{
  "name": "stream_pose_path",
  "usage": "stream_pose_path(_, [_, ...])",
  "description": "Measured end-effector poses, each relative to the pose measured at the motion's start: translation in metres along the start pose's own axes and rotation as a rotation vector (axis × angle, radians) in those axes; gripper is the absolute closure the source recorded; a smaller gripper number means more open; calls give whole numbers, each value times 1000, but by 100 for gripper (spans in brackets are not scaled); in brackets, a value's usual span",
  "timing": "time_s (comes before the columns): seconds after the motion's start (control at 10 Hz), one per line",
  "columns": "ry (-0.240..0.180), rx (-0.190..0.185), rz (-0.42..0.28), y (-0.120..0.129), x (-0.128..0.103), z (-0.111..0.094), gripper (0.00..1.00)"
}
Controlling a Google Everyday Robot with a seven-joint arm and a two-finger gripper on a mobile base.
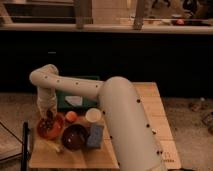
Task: Place grapes in red bowl
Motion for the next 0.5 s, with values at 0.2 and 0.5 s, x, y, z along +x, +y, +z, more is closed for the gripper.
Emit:
stream_pose_path(0.2, [-5,1,0,1,1,-2,20])
stream_pose_path(0.5, [5,4,4,4,2,-10,20])
